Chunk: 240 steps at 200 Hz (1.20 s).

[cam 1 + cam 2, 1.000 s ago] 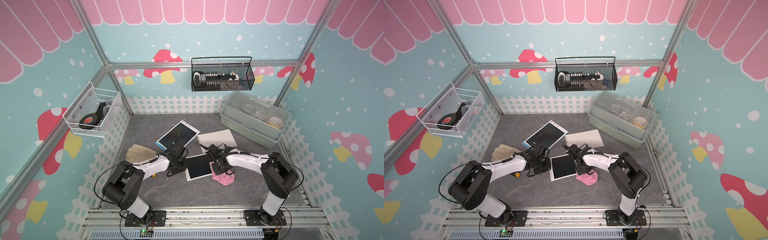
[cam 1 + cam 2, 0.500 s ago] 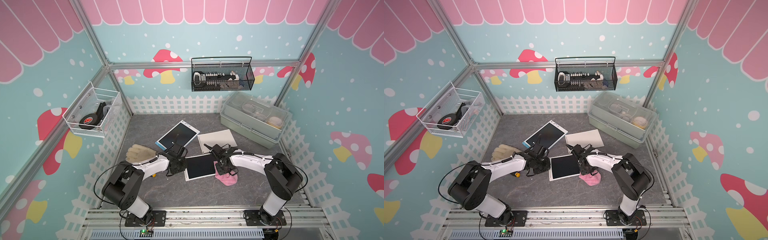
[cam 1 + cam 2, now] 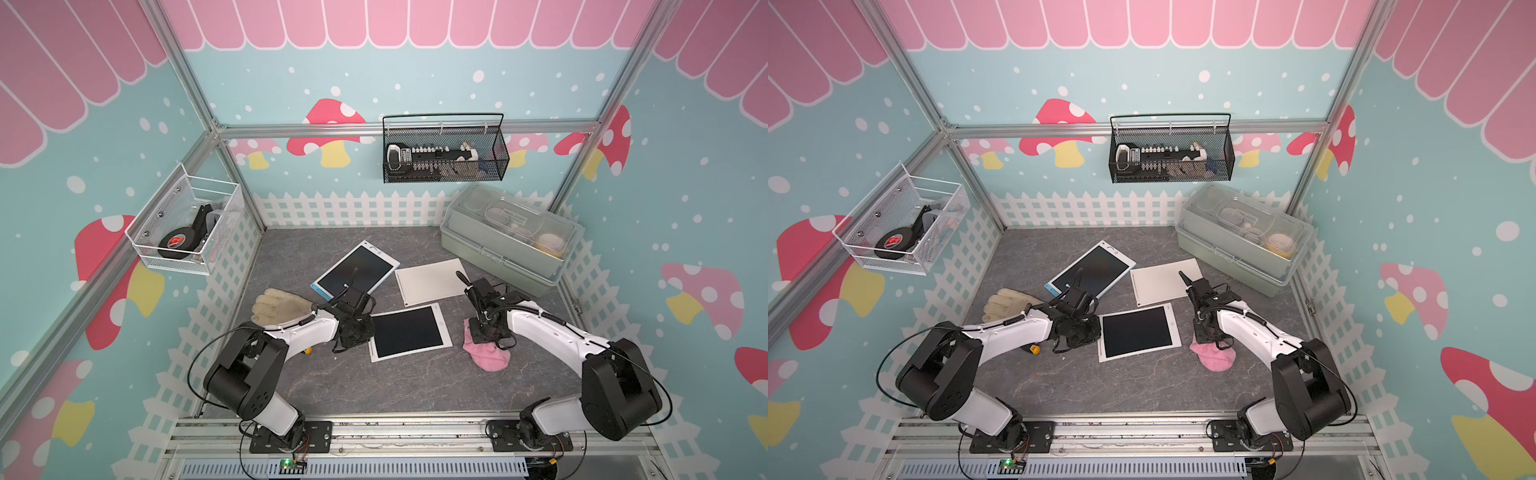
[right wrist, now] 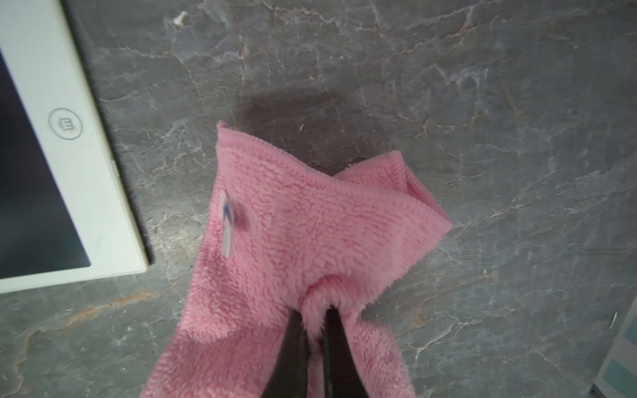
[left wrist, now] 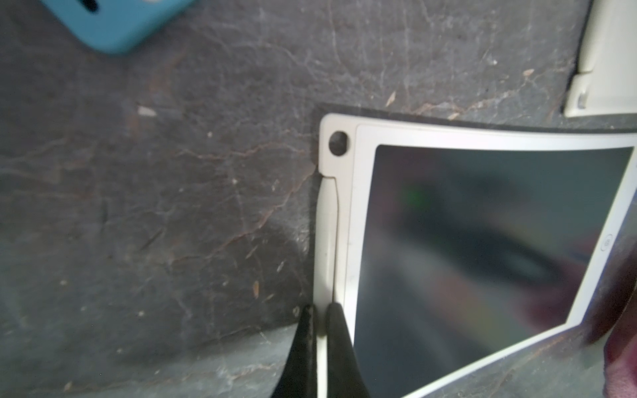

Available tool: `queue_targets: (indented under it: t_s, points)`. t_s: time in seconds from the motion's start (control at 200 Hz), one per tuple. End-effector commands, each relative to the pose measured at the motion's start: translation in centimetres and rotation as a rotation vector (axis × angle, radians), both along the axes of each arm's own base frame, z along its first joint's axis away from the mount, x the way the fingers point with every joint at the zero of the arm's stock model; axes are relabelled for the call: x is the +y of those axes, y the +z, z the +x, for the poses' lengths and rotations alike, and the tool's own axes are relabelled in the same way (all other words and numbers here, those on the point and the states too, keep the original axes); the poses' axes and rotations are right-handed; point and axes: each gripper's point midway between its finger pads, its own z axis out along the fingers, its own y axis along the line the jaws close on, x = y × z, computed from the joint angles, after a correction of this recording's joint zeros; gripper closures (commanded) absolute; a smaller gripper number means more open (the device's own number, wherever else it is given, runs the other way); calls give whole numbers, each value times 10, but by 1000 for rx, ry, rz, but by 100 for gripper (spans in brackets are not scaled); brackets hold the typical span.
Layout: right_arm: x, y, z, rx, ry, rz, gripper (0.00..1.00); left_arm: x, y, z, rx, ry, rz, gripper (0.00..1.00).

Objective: Wipe the drawing tablet
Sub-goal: Wipe the dirt from the drawing tablet.

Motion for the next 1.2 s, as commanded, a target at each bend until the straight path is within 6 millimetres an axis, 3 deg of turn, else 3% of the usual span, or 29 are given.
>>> queue_targets:
  t_s: [0.0, 0.15, 0.225, 0.36, 0.52, 0.78, 1.026, 1.091, 1.196]
  points:
    - [19, 0, -2, -2, 114, -21, 100, 31, -39, -46, 192, 8, 144, 97]
    - [84, 4, 10, -92, 367, 60, 100, 32, -40, -46, 196, 3, 147, 97]
    - [101, -1, 11, -77, 473, 52, 100, 32, -40, -47, 196, 4, 149, 97]
    - [104, -16, 14, -4, 575, -8, 100, 31, -43, -47, 205, 2, 149, 97]
    - [97, -43, 8, 140, 562, -44, 100, 30, -43, -44, 202, 2, 149, 97]
    - [133, -52, -26, 186, 592, 94, 100, 28, -42, -43, 201, 3, 143, 98]
    - [77, -66, -14, 236, 425, 46, 100, 29, -42, -44, 204, -2, 146, 98]
    - [91, -64, -16, 237, 470, 58, 100, 29, -42, -44, 203, -1, 146, 98]
    - [130, -57, -28, 227, 600, 57, 100, 29, -42, -44, 204, -2, 148, 98]
